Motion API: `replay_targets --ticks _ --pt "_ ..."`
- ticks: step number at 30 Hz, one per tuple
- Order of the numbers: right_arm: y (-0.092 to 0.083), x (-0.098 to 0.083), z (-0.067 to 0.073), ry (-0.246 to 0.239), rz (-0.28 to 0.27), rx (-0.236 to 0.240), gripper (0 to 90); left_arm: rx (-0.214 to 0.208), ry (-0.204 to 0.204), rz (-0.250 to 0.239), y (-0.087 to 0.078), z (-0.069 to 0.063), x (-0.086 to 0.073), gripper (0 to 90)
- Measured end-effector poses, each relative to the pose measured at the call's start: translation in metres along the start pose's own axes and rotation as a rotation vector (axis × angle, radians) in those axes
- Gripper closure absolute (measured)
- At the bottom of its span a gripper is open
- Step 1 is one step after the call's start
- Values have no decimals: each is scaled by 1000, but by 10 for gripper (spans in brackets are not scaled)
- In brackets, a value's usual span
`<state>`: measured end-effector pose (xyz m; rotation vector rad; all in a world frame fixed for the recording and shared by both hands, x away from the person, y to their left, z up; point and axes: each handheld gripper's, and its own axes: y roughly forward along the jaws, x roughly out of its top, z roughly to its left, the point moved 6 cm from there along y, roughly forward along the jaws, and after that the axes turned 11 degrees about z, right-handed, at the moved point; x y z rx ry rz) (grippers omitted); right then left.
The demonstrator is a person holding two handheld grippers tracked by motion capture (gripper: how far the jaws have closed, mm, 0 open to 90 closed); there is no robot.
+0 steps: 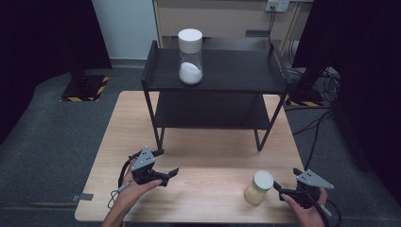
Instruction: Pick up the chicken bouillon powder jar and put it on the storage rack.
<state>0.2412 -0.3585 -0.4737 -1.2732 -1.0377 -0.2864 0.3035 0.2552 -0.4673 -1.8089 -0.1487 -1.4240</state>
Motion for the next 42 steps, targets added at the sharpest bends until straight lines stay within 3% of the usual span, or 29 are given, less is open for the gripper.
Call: replay_targets --ticks 7,11,21,28,36,42 --pt "-1 2 -5 -45 -13 58 55 -1 -22 -15 -4 5 -3 40" --pt "-3 5 -6 -64 -9 61 45 1 -22 -13 -4 4 -3 41" --pt "-15 7 -16 -55 -35 76 48 4 -21 -7 -4 4 -3 41" --pt "-19 11 -16 -67 -53 90 50 4 -19 -5 -4 4 -3 40" --pt "-17 17 -15 -121 -11 134 60 6 -14 -2 -4 3 -3 40" --pt "-20 27 -14 -187 56 162 66 8 -17 -3 -4 3 -3 41"
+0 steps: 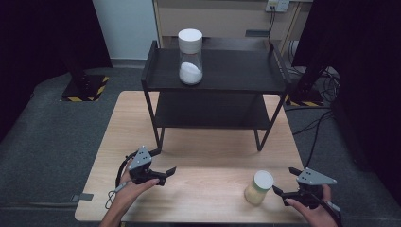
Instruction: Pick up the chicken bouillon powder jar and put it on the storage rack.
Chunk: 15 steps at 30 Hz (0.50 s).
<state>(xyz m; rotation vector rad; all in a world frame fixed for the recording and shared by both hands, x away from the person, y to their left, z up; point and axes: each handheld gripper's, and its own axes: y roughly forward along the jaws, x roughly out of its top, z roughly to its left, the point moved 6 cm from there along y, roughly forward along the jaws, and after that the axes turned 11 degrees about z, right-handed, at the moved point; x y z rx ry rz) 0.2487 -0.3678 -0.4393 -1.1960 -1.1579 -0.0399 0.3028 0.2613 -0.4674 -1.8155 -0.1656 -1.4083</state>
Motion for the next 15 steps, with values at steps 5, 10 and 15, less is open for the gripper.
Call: replay_targets --ticks 5,10,15 --pt "2 3 -1 -31 55 58 65 -2 2 1 1 0 1 41" --pt "1 5 -1 -41 72 78 65 -1 5 2 1 -1 1 41" --pt "-4 6 -1 -52 87 91 65 -1 2 -1 0 -1 1 41"
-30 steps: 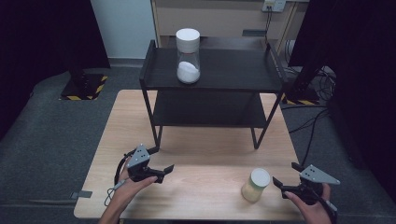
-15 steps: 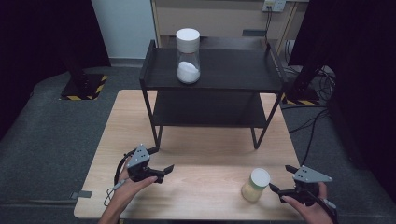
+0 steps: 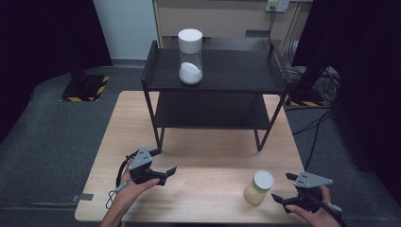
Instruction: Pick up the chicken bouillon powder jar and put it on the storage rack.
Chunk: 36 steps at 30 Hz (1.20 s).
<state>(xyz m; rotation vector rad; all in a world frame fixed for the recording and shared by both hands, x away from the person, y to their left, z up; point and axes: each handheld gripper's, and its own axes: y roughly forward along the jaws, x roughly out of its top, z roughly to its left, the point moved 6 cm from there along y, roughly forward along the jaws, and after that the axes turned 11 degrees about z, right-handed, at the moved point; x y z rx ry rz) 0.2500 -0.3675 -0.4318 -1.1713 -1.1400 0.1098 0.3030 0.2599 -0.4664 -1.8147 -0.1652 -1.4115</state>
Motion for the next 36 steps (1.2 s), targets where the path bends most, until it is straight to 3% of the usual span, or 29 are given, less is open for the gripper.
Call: replay_targets --ticks 9,12,25,36 --pt "-2 4 0 -29 37 80 63 -2 1 2 1 -1 1 42" --pt "-2 4 1 -29 14 104 62 -5 2 2 2 -1 1 42" --pt "0 10 4 -47 -32 135 59 -7 0 6 3 -1 0 42" --pt "3 17 9 -65 -37 142 57 -8 4 9 3 -1 0 42"
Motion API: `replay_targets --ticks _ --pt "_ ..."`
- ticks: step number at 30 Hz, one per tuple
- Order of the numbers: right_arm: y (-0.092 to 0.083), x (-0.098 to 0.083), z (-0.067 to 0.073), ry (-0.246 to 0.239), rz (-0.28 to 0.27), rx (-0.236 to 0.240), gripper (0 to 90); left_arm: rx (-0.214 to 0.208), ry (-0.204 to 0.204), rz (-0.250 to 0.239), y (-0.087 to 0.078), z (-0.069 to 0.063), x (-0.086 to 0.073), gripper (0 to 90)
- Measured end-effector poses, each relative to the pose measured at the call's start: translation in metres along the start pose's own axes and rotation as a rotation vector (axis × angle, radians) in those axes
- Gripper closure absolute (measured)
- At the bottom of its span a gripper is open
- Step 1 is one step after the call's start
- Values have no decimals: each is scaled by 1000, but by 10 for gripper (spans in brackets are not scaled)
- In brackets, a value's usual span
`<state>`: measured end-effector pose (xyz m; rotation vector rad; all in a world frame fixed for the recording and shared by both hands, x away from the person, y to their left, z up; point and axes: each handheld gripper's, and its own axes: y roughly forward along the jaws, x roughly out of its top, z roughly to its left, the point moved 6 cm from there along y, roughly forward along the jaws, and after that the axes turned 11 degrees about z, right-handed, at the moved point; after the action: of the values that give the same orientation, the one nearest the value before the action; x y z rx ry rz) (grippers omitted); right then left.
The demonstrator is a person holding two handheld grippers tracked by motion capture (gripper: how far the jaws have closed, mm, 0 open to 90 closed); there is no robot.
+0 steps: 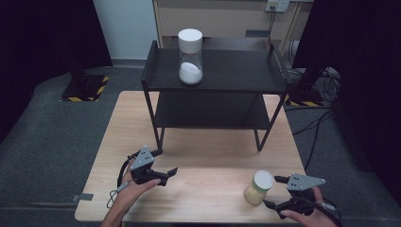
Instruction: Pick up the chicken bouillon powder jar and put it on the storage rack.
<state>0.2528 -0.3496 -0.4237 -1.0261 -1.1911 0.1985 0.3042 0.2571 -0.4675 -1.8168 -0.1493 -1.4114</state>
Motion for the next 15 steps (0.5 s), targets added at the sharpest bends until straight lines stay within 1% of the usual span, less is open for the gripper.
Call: replay_targets --ticks 15 --pt "3 3 4 -1 -40 -10 56 3 9 6 0 -1 1 42"
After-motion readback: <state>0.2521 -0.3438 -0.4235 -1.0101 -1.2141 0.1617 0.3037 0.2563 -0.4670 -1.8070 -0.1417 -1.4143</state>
